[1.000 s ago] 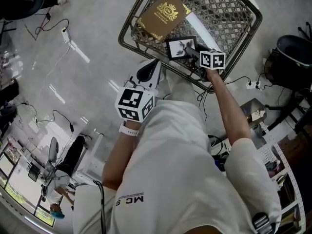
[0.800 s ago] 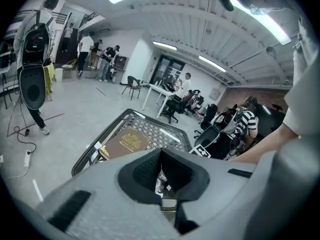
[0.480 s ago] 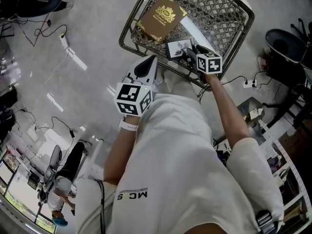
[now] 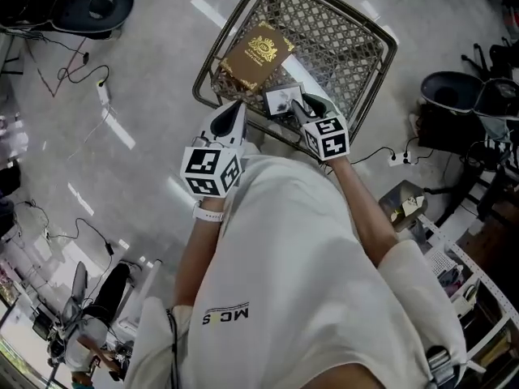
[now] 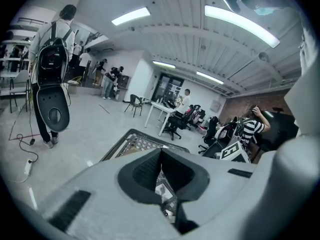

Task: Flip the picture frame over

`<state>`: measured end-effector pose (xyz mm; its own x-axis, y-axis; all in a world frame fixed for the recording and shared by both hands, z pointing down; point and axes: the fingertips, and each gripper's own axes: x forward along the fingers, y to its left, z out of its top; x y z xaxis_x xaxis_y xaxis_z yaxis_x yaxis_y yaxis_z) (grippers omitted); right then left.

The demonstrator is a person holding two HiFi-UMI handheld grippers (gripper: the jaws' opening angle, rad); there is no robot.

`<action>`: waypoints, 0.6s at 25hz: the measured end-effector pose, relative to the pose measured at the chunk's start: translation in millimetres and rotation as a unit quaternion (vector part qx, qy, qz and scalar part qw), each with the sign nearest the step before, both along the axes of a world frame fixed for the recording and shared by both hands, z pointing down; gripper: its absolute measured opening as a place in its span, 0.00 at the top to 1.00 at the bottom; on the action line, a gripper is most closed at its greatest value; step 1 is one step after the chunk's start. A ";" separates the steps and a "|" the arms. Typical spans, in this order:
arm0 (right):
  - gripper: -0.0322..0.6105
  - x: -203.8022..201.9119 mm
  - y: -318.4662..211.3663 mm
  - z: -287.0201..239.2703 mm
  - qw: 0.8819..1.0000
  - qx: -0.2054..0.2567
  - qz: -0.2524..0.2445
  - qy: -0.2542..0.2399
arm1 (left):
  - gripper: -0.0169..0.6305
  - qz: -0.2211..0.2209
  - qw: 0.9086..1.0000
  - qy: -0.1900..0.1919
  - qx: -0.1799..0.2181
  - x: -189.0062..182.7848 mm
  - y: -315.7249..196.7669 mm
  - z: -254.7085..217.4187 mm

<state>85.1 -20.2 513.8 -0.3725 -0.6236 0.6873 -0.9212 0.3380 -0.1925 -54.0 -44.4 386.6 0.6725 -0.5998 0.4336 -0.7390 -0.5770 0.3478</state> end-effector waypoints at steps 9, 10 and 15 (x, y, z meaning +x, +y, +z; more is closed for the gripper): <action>0.78 -14.0 -9.2 -131.5 0.989 0.145 -0.020 -0.002 | 0.94 0.013 0.998 -0.008 0.065 8.0 1.3 -39.1; 0.80 -14.1 -9.9 -143.8 0.987 0.158 -0.020 -0.003 | 0.94 0.013 0.998 -0.008 0.069 8.3 1.6 -42.5; 0.84 -15.3 -9.0 -192.4 0.979 0.203 -0.005 -0.027 | 0.94 -0.006 0.997 0.008 0.071 4.3 0.0 -54.6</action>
